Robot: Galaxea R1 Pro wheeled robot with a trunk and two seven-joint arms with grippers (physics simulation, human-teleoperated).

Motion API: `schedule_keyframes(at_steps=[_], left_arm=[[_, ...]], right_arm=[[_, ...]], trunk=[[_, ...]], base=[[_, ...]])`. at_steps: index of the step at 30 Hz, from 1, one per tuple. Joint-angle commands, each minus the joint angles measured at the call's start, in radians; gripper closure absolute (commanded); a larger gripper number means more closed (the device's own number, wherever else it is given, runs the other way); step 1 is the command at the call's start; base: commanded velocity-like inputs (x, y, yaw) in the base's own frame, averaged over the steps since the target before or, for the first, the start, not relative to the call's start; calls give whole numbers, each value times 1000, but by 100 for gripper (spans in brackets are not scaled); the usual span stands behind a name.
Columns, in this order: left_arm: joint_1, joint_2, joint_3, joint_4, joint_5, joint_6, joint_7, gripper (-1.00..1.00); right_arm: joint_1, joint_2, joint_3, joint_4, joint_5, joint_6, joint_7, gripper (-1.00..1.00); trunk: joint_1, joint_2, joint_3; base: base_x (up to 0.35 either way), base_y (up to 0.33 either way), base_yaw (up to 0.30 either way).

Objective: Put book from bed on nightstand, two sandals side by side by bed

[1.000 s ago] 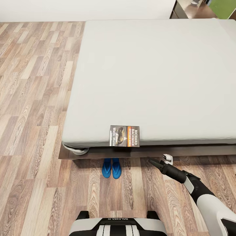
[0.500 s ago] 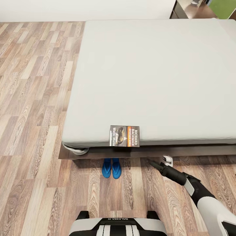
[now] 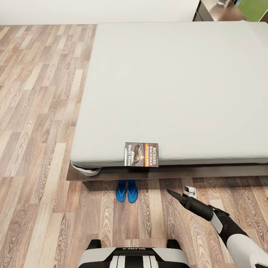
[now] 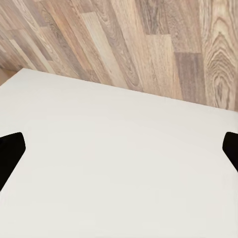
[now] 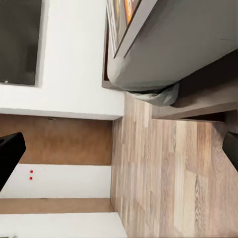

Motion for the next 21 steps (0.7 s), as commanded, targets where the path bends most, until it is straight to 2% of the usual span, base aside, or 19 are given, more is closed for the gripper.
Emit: schedule_keyframes(at_steps=[1,21], left_arm=[[0,0,-8,1,10,-4,1,-100],[-1,-2,-9,1,11,-6,0,-100]], right_arm=[[0,0,-1,0,0,11,4,-100],[2,6,0,-8,-2,14,2,-100]], trunk=[[0,0,0],[0,0,0]], base=[[0,0,0],[0,0,0]])
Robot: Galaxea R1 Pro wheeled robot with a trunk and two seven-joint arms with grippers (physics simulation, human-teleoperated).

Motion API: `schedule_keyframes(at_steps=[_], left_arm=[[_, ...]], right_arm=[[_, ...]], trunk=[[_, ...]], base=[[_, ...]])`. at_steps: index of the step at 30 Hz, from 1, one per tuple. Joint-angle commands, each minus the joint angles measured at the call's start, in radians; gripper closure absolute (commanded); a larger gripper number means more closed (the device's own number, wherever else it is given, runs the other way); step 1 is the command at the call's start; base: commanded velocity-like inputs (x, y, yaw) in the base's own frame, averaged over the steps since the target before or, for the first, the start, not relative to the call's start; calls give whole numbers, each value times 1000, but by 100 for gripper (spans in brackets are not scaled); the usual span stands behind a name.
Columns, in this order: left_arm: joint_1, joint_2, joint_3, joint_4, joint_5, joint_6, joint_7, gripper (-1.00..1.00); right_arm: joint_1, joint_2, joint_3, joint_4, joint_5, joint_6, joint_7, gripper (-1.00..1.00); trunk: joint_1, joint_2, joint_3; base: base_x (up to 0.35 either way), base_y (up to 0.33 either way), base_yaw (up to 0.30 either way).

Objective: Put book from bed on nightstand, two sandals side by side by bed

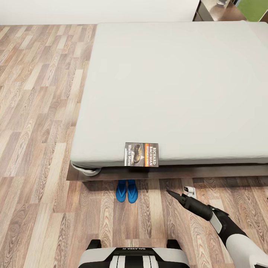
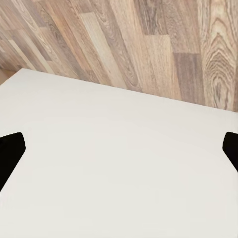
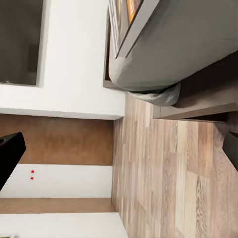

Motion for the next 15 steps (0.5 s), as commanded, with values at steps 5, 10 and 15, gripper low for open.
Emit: schedule_keyframes(at_steps=[5,10,15], left_arm=[[0,0,-9,1,9,-4,1,-100],[0,0,-10,1,7,-4,1,-100],[0,0,-10,1,6,-4,1,-100]], right_arm=[[-1,3,-1,-3,-1,11,3,-100],[-3,6,-1,-4,-1,13,2,-100],[-6,8,0,-4,-1,14,1,-100]], trunk=[[0,0,0],[0,0,0],[0,0,0]], base=[[0,0,0],[0,0,0],[0,0,0]])
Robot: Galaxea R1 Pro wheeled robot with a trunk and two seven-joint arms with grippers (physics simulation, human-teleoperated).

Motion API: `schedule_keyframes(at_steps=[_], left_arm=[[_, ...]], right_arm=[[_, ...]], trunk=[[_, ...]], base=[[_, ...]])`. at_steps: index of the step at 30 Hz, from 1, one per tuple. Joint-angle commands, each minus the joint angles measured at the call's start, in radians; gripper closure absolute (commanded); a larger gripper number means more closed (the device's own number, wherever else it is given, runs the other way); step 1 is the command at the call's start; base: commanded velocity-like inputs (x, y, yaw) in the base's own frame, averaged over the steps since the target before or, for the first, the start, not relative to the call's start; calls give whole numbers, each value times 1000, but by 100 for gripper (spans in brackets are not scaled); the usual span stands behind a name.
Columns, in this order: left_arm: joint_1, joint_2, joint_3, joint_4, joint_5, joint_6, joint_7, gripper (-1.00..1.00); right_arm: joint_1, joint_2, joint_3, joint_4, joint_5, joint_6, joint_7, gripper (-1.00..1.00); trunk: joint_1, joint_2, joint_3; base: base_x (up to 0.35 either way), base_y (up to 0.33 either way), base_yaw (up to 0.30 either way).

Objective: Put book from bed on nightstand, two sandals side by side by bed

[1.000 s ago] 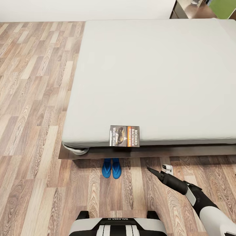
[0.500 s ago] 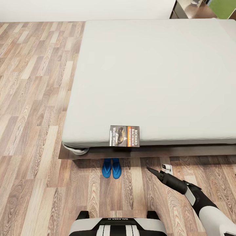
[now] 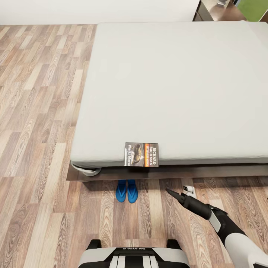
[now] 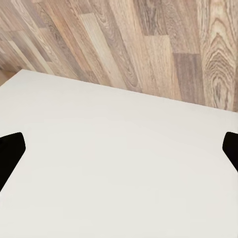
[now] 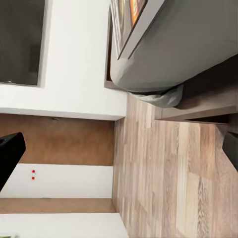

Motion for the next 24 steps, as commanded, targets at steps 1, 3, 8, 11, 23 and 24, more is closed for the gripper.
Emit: schedule_keyframes(at_steps=[1,3,8,11,23,24], left_arm=[[0,0,-9,1,10,-4,1,-100],[0,0,-9,1,9,-4,1,-100],[0,0,-9,1,9,-4,1,-100],[0,0,-9,1,9,-4,1,-100],[0,0,-8,1,11,-3,-12,-100],[0,0,-8,1,11,-3,-19,-100]], right_arm=[[-2,0,0,0,-1,11,1,-100],[-5,1,1,1,-2,11,-11,-100],[-12,5,3,1,-3,12,-50,-100],[-19,10,5,2,-3,12,-66,-100],[-43,21,5,2,-7,11,-91,-100],[-46,21,5,2,-8,11,-92,-100]], trunk=[[0,0,0],[0,0,0],[0,0,0],[0,0,0],[0,0,0],[0,0,0]], base=[[0,0,0],[0,0,0],[0,0,0],[0,0,0],[0,0,0],[0,0,0]])
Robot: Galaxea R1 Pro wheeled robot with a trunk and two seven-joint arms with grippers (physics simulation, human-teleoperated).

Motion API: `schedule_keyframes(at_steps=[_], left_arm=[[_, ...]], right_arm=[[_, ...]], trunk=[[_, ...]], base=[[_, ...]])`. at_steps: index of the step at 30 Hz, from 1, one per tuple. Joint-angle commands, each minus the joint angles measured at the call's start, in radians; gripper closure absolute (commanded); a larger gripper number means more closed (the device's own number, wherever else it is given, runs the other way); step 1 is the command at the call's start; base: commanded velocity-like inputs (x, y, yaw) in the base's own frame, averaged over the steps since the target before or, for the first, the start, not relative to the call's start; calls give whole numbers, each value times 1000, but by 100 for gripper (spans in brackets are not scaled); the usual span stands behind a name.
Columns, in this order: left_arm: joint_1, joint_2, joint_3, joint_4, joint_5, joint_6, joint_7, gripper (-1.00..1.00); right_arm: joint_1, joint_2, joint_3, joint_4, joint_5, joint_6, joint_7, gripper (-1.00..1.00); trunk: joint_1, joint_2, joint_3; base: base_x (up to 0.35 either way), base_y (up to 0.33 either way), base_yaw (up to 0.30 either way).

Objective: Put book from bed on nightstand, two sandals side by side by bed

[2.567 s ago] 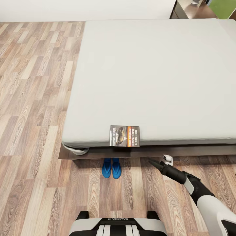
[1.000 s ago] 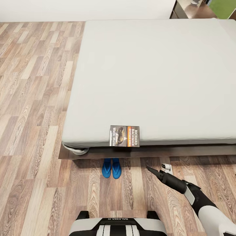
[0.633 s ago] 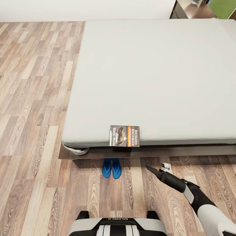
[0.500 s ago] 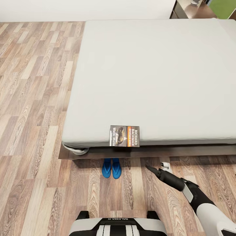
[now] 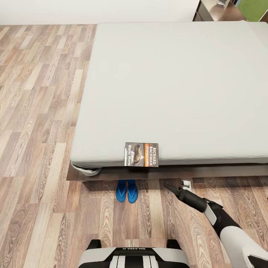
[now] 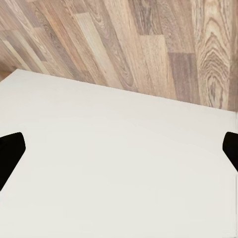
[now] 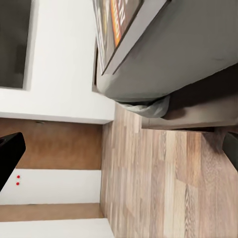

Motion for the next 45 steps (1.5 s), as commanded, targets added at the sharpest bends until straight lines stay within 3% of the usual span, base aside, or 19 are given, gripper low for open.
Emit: schedule_keyframes(at_steps=[1,22,45], left_arm=[[0,0,-8,1,10,-4,-7,-100],[2,1,-6,2,15,-4,-59,-100],[4,3,-6,3,15,-7,-58,-100]], right_arm=[[-3,1,-1,0,-2,10,3,-100],[-40,64,-2,0,1,3,-58,-100],[-67,77,-6,-2,-11,-4,-63,-100]], trunk=[[0,0,0],[0,0,0],[0,0,0]], base=[[0,0,0],[0,0,0],[0,0,0]])
